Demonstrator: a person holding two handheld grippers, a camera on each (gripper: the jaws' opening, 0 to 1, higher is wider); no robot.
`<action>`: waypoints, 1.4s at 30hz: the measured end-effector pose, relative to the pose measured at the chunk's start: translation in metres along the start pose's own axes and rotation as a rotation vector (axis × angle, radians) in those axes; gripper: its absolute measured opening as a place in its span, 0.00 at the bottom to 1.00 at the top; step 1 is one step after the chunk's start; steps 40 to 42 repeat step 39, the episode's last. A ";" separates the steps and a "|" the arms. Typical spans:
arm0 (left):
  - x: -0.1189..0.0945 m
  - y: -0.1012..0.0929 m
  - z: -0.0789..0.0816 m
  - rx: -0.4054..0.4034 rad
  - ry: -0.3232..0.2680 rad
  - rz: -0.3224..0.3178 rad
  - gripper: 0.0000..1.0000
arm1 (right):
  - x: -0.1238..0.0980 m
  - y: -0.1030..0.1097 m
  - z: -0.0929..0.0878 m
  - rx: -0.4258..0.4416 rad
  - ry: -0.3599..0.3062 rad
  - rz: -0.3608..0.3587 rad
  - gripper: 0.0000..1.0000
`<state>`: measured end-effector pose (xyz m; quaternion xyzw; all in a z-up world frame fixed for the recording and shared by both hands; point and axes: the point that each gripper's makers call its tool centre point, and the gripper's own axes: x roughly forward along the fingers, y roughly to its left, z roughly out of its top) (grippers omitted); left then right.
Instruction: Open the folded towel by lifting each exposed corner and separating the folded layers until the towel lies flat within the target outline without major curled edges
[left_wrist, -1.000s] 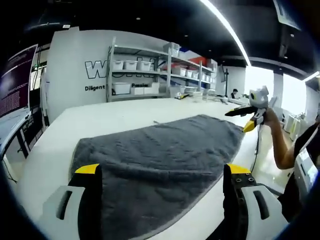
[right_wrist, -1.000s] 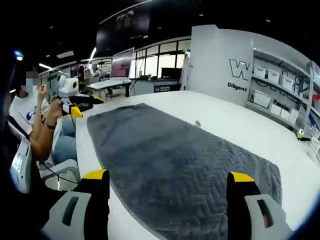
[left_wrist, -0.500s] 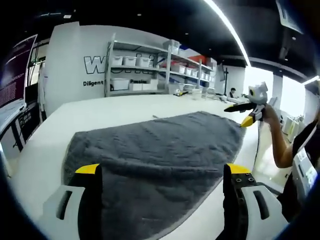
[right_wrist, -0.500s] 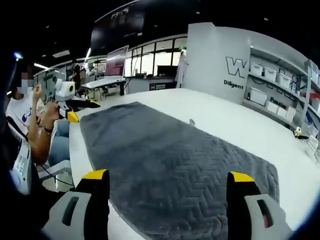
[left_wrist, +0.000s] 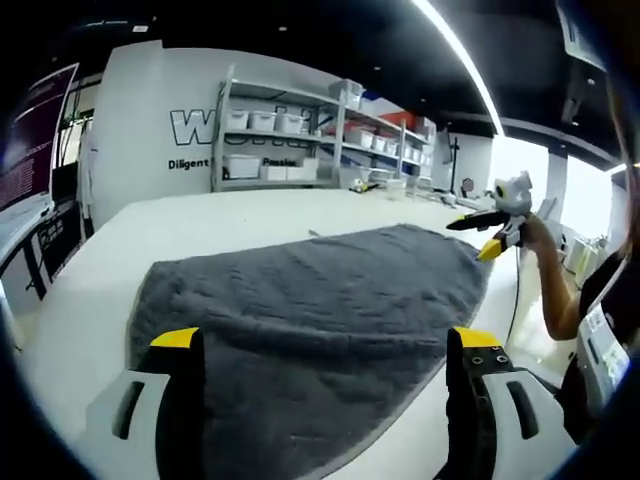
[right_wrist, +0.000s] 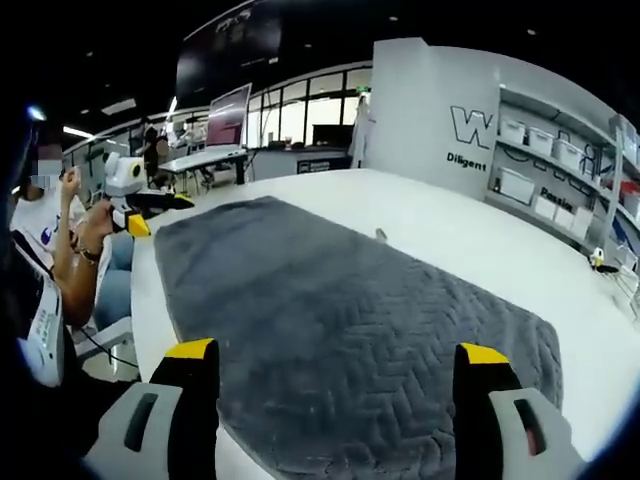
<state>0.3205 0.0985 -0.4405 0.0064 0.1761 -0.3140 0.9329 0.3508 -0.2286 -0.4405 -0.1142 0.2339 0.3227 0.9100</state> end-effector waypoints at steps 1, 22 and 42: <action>0.000 0.000 0.000 0.003 0.002 0.002 0.99 | 0.000 -0.001 0.000 0.001 0.002 -0.001 0.99; -0.016 0.004 0.011 0.035 -0.002 0.018 0.99 | -0.001 0.003 0.004 -0.011 0.026 -0.009 0.99; -0.009 -0.004 0.010 0.032 -0.003 -0.016 0.99 | -0.011 0.008 0.003 -0.016 0.023 -0.005 0.99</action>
